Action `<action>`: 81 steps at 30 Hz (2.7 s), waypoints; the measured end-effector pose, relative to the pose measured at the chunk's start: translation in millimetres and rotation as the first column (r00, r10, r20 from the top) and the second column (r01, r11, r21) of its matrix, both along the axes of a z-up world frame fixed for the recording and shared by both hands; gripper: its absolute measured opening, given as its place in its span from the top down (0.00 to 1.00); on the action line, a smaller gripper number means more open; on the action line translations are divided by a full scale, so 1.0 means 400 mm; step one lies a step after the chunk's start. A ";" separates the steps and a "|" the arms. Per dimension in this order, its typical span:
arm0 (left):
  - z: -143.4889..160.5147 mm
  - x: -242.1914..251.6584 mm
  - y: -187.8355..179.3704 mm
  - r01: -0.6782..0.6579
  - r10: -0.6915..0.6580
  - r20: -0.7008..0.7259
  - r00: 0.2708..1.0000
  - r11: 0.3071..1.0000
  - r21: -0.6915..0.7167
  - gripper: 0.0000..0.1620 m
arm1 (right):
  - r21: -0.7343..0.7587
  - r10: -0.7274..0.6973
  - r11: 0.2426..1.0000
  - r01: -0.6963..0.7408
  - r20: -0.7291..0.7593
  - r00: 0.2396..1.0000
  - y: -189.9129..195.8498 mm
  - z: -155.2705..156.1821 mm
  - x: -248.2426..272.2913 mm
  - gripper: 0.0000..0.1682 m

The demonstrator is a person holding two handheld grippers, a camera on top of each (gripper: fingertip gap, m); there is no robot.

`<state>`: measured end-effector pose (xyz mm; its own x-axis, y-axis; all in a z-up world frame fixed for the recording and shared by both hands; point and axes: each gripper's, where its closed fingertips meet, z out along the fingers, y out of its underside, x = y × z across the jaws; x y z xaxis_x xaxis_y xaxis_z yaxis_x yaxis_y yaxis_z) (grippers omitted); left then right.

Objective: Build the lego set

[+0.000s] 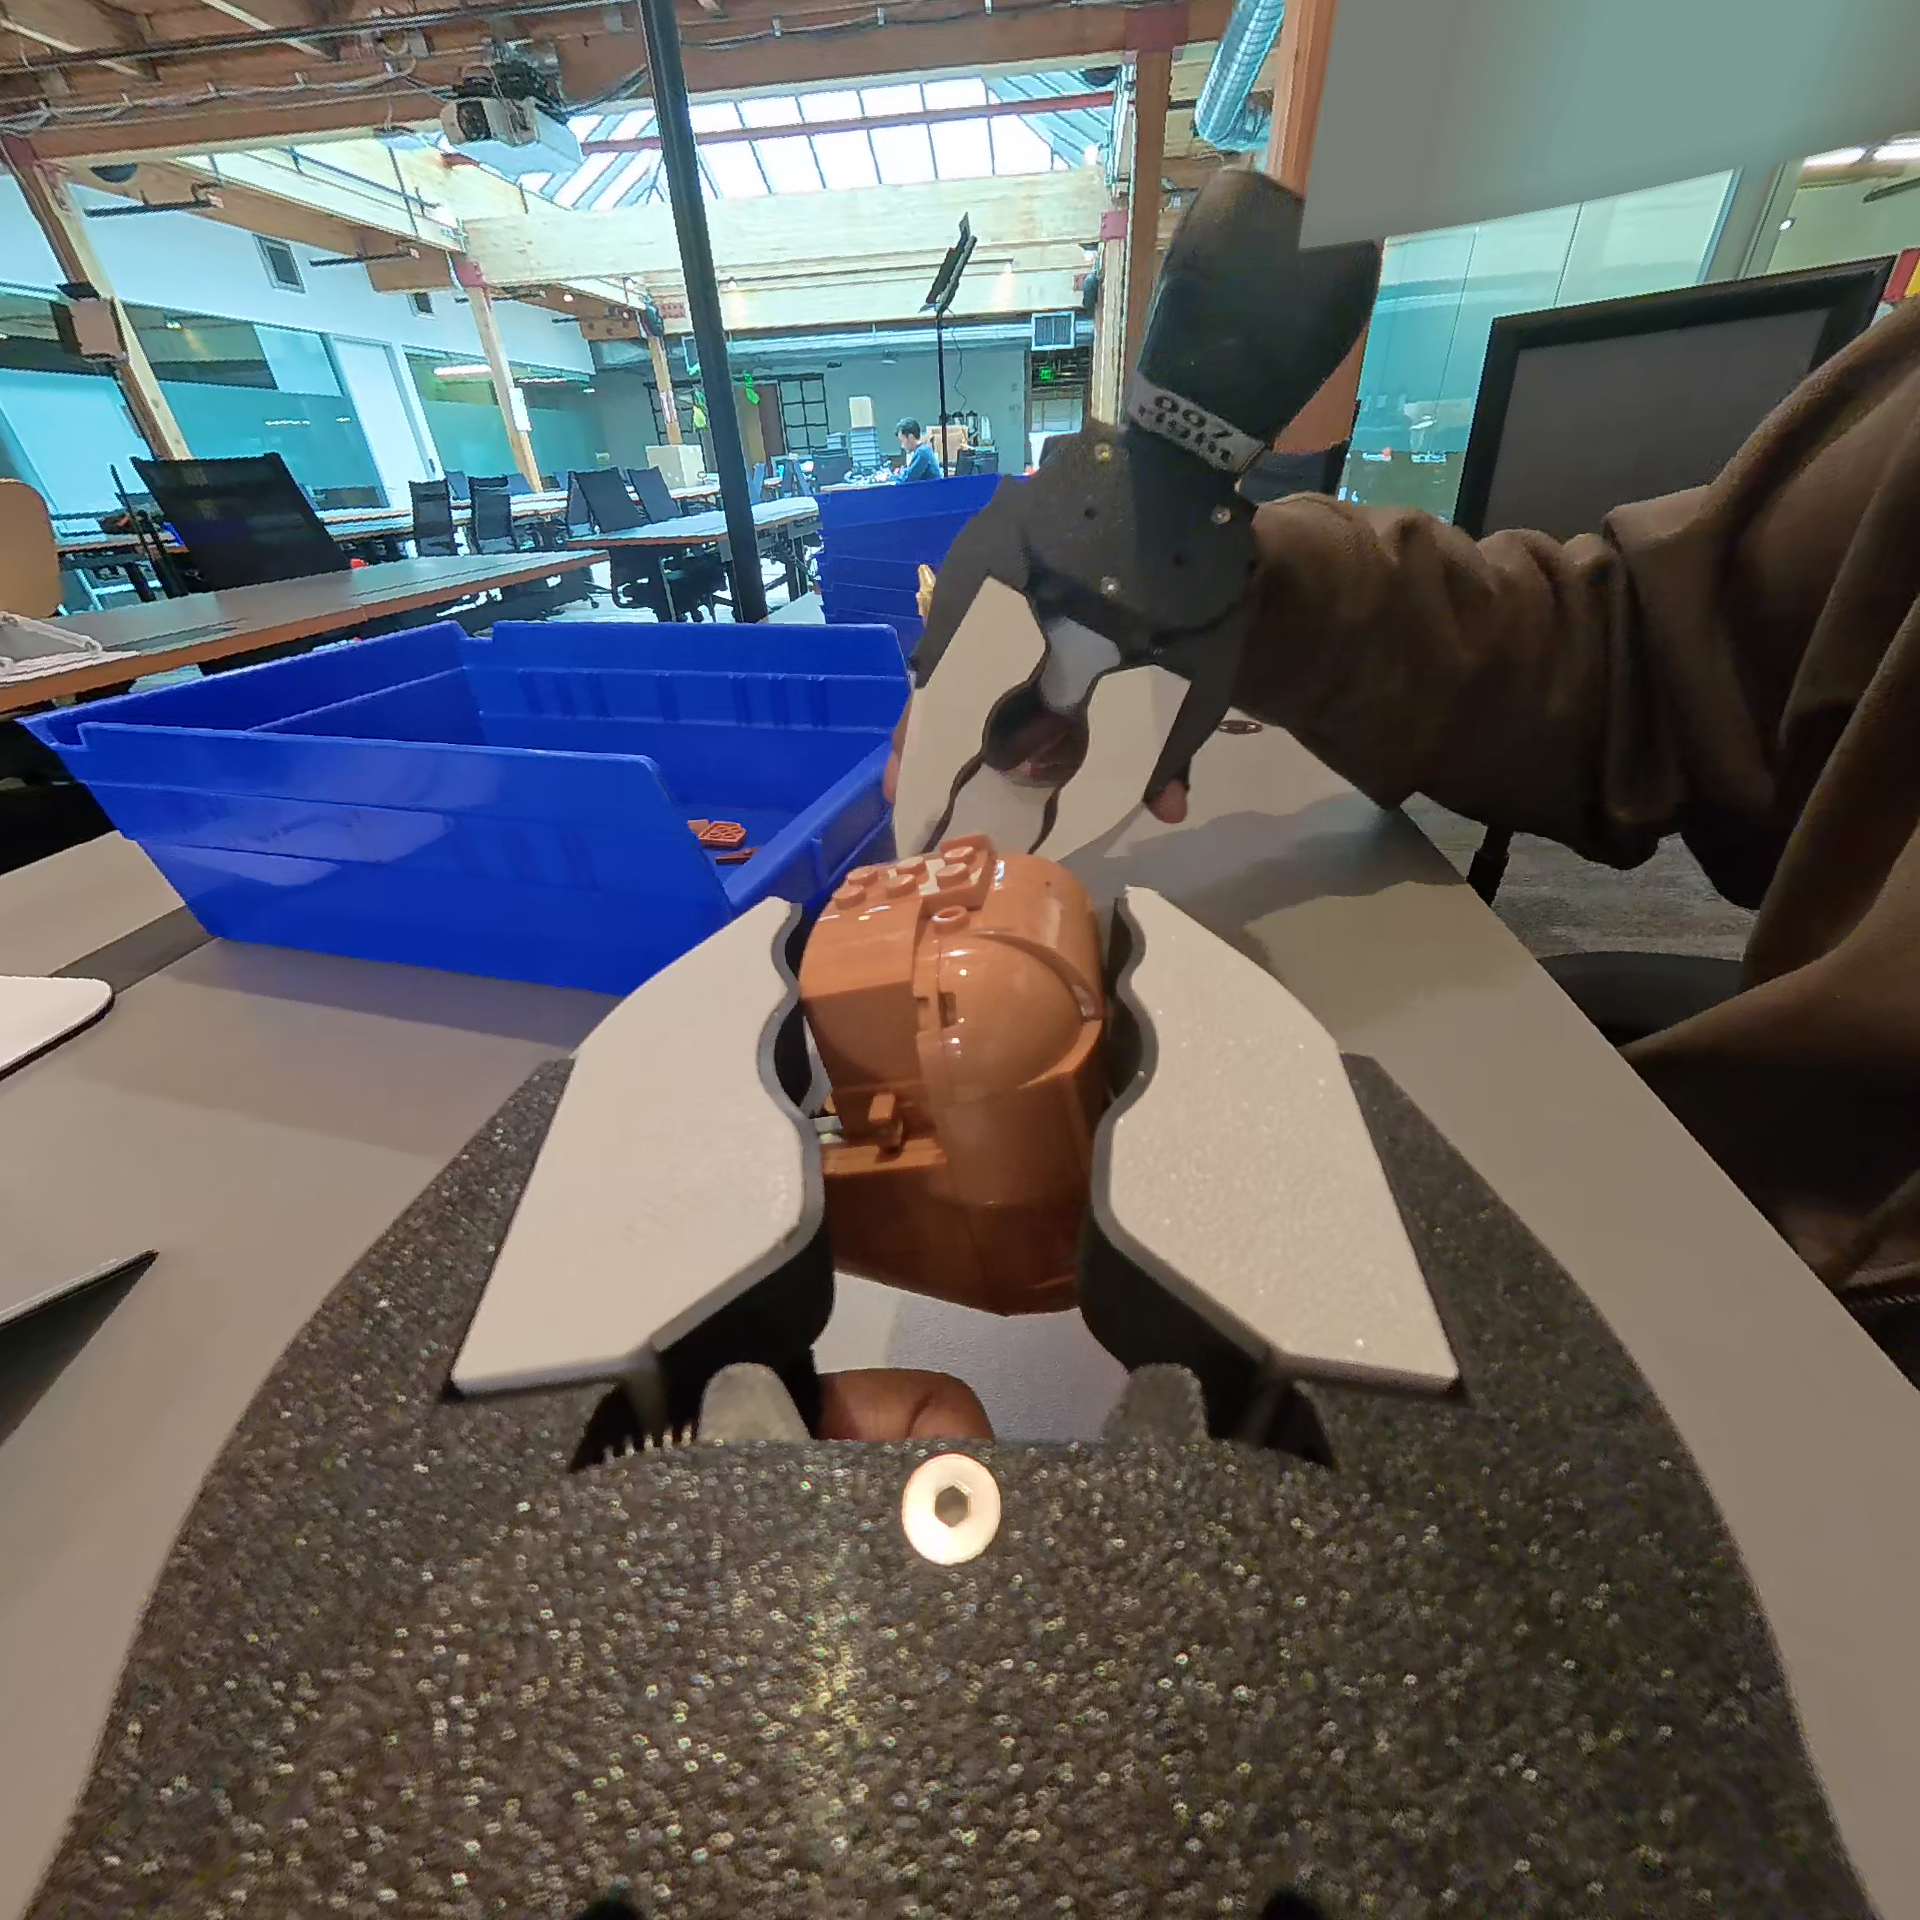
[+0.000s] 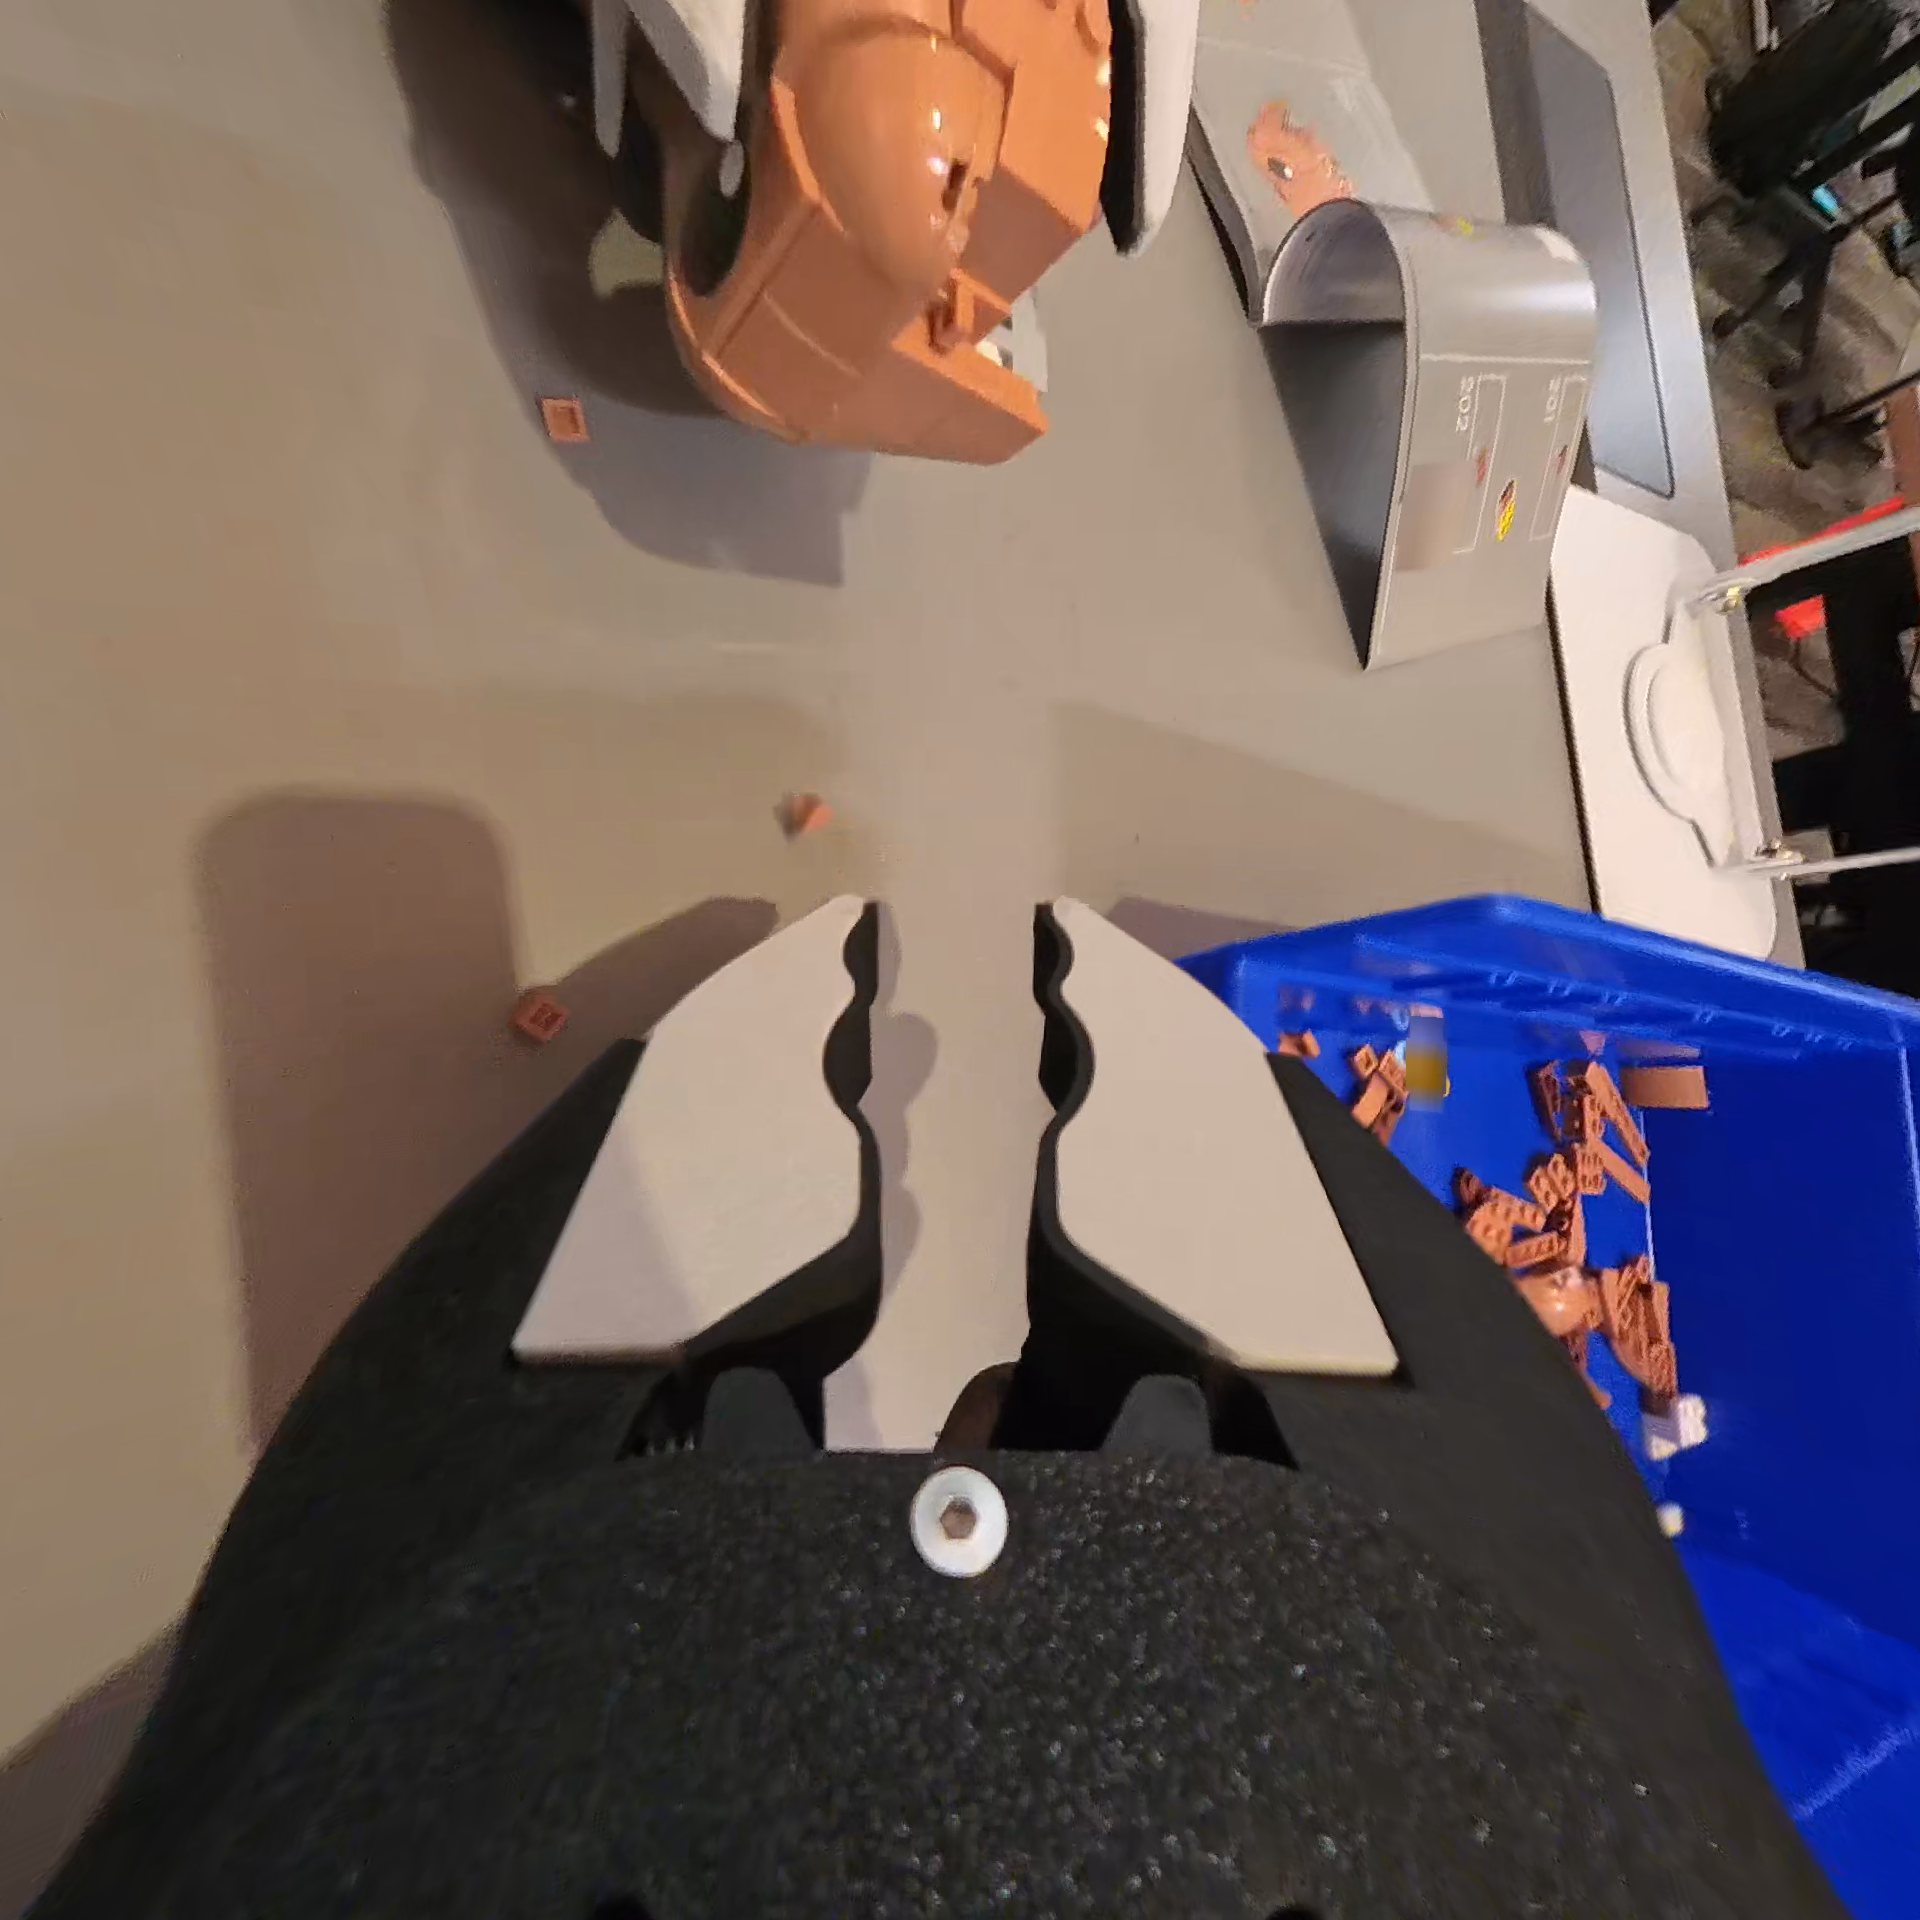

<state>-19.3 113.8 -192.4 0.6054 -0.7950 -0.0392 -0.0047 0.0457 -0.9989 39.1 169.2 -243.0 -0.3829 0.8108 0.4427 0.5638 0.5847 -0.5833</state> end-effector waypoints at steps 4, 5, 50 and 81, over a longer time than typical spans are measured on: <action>0.002 -0.005 0.004 -0.014 0.014 0.009 1.000 1.000 -0.004 0.66 | -0.037 -0.067 0.997 0.067 0.001 0.998 0.011 -0.023 0.033 0.82; 0.003 -0.009 0.007 -0.021 0.021 0.015 1.000 1.000 -0.008 0.66 | -0.052 -0.084 0.995 0.084 -0.005 0.996 0.007 -0.028 0.039 0.82; 0.053 -0.134 0.024 -0.134 0.137 0.209 0.968 0.991 -0.029 1.00 | -0.083 -0.214 0.973 0.217 0.046 0.976 -0.152 -0.130 -0.163 0.87; -0.141 -0.436 0.084 -0.329 0.130 -0.663 0.737 0.927 -0.183 0.47 | -0.087 -0.303 0.949 0.302 0.000 0.953 -0.081 -0.084 -0.158 0.82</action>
